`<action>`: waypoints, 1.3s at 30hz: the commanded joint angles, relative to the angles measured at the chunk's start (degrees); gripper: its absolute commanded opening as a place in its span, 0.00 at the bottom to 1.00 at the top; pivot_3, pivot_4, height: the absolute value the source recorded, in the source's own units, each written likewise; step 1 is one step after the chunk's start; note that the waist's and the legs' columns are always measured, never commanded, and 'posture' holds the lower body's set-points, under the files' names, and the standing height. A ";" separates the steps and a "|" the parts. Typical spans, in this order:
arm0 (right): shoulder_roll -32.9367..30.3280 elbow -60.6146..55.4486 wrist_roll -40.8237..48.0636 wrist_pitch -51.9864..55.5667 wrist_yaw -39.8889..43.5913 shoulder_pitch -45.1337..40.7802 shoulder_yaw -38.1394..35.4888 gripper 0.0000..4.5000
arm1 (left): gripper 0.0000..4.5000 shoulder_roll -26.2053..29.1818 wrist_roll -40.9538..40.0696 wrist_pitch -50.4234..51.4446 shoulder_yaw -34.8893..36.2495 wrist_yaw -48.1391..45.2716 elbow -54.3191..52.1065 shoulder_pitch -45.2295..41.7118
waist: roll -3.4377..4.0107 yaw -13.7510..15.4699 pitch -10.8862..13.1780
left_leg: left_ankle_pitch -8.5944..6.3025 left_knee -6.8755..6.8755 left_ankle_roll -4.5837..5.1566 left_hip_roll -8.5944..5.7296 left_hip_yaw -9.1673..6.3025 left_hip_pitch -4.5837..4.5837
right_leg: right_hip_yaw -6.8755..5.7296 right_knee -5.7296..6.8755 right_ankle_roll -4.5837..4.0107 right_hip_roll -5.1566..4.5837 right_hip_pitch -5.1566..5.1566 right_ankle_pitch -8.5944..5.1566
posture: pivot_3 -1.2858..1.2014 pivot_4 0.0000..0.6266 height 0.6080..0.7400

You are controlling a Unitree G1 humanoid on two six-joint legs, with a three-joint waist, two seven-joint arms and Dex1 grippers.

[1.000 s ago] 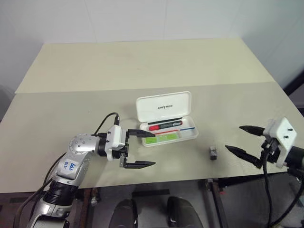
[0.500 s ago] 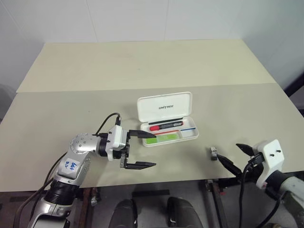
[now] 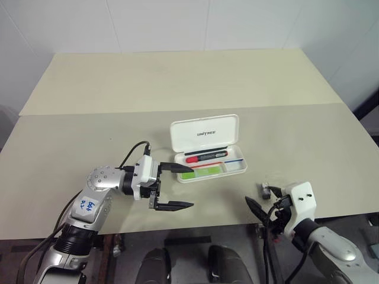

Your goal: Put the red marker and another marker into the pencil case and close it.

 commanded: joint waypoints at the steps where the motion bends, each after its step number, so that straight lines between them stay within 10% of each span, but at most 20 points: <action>1: 0.62 1.95 -2.05 -2.29 -1.65 -0.52 1.00 0.99 | 1.00 0.76 -1.31 0.40 1.65 0.77 -3.09 -0.34 | 0.00 0.00 0.00 | 0.00 0.00 0.00 0.00 0.01 0.00 | 0.00 0.00 0.00 -0.01 0.00 0.00 | 0.52 0.24 1.00; 6: 0.91 3.69 -2.70 -3.05 -2.39 -1.22 0.57 0.99 | 1.00 0.96 -1.30 0.70 1.99 1.16 -3.36 -0.42 | -0.01 0.04 -0.01 | 0.00 -0.04 0.00 0.00 0.01 0.00 | -0.02 -0.01 0.00 0.00 0.00 0.00 | 0.52 0.24 1.00; 18: 0.02 5.31 -2.88 -2.16 -2.55 -3.43 -0.89 0.09 | 1.00 0.65 -0.94 0.27 1.94 1.58 -2.83 -1.43 | -0.01 0.02 -0.01 | 0.00 -0.03 0.00 0.00 0.01 0.00 | -0.01 -0.01 0.00 -0.01 0.00 0.00 | 0.52 0.24 1.00; 28: -4.27 6.49 -3.21 -4.24 1.52 -7.18 0.08 0.09 | 1.00 0.44 -0.70 -0.42 1.98 1.63 -1.89 -1.99 | -0.01 0.01 -0.01 | 0.00 -0.02 0.00 0.00 0.02 0.00 | -0.01 0.00 0.01 0.00 -0.01 0.00 | 0.52 0.24 1.00; 39: -20.69 30.00 -2.63 -26.31 32.97 -33.67 5.38 0.09 | 1.00 0.83 -0.07 -1.78 2.84 1.95 -1.12 -1.55 | 0.05 -0.69 0.07 | 0.01 0.07 0.00 0.00 0.18 -0.01 | 0.01 0.00 0.08 0.06 0.00 0.05 | 0.52 0.24 1.00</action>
